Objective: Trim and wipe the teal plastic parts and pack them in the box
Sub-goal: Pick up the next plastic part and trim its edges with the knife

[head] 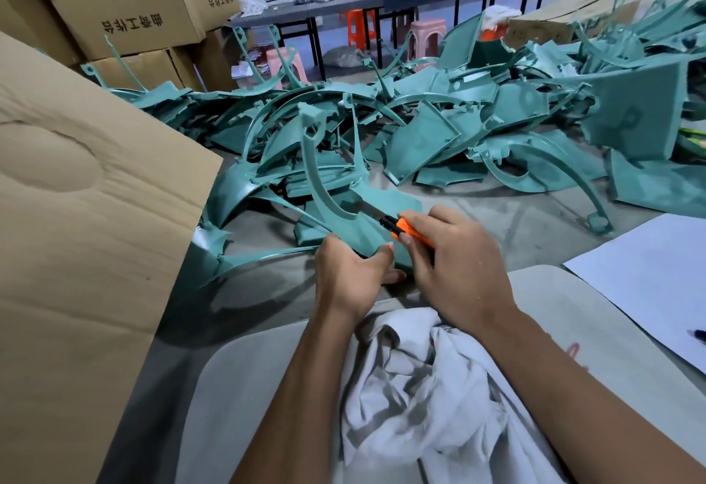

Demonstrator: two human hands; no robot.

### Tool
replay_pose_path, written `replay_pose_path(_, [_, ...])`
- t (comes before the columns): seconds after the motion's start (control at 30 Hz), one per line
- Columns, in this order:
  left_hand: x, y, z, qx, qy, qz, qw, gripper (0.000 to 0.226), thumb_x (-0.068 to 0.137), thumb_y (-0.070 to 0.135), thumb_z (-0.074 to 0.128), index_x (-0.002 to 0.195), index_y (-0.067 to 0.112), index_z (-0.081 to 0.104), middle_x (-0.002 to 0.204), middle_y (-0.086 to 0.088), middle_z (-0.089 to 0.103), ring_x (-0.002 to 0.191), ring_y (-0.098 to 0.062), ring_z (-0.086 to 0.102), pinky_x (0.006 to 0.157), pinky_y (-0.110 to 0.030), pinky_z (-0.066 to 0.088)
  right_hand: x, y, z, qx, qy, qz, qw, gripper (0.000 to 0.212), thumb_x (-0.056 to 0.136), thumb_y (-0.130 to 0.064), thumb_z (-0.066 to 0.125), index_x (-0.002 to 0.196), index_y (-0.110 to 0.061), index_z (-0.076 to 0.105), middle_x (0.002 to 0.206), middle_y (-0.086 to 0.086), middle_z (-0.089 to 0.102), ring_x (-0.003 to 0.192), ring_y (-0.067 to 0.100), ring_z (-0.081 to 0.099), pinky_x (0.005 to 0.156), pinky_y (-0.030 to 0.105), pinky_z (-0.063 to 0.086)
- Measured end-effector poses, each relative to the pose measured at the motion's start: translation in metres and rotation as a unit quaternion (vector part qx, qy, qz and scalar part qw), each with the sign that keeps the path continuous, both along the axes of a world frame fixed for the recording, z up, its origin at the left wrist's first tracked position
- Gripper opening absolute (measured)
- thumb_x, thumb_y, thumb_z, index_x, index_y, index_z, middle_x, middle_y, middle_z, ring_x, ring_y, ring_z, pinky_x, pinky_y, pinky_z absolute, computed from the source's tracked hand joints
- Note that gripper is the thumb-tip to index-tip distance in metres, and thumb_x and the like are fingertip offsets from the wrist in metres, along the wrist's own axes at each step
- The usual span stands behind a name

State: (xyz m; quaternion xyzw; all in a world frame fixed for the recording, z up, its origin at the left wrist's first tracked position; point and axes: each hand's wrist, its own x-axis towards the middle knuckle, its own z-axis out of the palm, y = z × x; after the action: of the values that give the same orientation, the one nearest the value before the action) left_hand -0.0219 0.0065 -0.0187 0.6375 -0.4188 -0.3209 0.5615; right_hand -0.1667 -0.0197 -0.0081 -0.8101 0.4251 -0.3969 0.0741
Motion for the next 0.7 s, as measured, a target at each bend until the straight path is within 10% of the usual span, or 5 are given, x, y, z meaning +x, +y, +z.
replay_pose_path(0.3, [-0.0037, -0.0002, -0.0005, -0.014, -0.101, 0.038, 0.994, 0.018, 0.082, 0.012, 0.076, 0.067, 0.008, 0.068, 0.059, 0.006, 0.068, 0.049, -0.008, 0.06, 0.053, -0.028, 0.05, 0.0053, 0.0061, 0.0023, -0.021, 0.008, 0.012, 1.0, 0.016, 0.102, -0.026, 0.059, 0.111, -0.019, 0.07, 0.086, -0.002, 0.054, 0.073, 0.028, 0.056, 0.059, 0.043, 0.049])
replay_pose_path(0.53, [-0.007, -0.0001, 0.0024, 0.002, -0.033, 0.0, 0.999, 0.012, 0.077, 0.013, 0.068, 0.086, 0.009, 0.075, 0.079, -0.006, 0.078, 0.064, -0.028, 0.076, 0.067, -0.051, 0.064, 0.0017, 0.0047, 0.0051, -0.058, -0.005, -0.077, 0.995, 0.018, 0.104, -0.027, 0.056, 0.111, -0.018, 0.07, 0.085, 0.0, 0.052, 0.064, 0.03, 0.053, 0.052, 0.039, 0.046])
replay_pose_path(0.7, [-0.0083, -0.0018, 0.002, 0.004, -0.136, 0.061, 0.989, 0.011, 0.077, 0.014, 0.075, 0.07, 0.01, 0.067, 0.062, 0.005, 0.071, 0.055, -0.009, 0.064, 0.053, -0.023, 0.05, 0.0052, 0.0073, 0.0014, -0.064, 0.0, -0.021, 0.998, 0.016, 0.101, -0.023, 0.063, 0.112, -0.018, 0.072, 0.086, 0.0, 0.055, 0.066, 0.031, 0.055, 0.052, 0.039, 0.047])
